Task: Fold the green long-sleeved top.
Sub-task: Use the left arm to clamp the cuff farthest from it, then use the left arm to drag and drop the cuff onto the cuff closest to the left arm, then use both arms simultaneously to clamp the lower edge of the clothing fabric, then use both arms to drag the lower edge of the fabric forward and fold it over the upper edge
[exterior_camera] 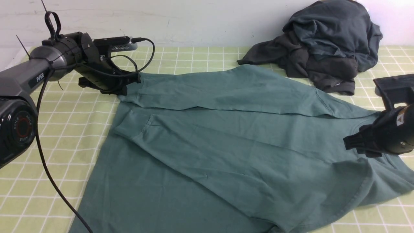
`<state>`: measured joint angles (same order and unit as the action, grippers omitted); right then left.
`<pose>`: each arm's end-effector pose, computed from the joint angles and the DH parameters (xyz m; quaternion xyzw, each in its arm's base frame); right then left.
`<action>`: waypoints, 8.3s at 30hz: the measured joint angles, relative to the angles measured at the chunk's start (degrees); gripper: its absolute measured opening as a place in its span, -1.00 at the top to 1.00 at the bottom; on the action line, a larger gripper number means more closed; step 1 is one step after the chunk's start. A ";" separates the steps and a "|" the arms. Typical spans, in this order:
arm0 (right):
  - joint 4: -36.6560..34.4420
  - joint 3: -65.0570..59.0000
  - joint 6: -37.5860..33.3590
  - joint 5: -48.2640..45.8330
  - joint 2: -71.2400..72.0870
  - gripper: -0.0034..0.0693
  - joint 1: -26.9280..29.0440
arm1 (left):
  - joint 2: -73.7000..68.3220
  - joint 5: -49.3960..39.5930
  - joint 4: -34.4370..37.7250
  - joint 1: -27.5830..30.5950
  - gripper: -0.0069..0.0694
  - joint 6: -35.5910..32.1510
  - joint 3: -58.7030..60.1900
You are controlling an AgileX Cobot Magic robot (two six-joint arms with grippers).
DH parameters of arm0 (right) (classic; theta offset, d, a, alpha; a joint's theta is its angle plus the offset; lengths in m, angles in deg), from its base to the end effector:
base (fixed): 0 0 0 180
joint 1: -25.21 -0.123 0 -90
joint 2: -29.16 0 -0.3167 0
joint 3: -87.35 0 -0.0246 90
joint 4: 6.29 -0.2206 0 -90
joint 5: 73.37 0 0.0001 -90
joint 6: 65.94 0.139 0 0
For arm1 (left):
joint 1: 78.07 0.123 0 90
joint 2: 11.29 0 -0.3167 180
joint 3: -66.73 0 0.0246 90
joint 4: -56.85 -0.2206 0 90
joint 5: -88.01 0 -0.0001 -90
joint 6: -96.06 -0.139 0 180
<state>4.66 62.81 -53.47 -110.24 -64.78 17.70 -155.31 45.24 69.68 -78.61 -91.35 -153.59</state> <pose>0.2856 0.0217 0.2303 -0.0202 0.9743 -0.0343 0.2218 0.5535 -0.0262 0.1671 0.0094 0.9531 -0.0790 0.2919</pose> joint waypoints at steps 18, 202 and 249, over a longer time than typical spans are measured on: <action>2.82 0.00 -0.67 -9.55 4.08 0.03 0.00 | 15.65 -26.86 -0.11 -0.57 0.77 -4.37 4.38; 12.49 55.38 -15.35 -9.96 -44.95 0.10 3.20 | -12.41 -0.88 -21.44 -6.47 -0.23 2.64 -23.08; -21.17 55.50 -27.68 -26.41 -44.30 0.64 3.63 | -14.87 -16.50 -12.84 -2.95 0.79 -0.34 -32.50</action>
<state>-16.51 118.31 -81.15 -136.65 -109.07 21.33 -170.17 28.74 56.85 -81.57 -91.68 -186.09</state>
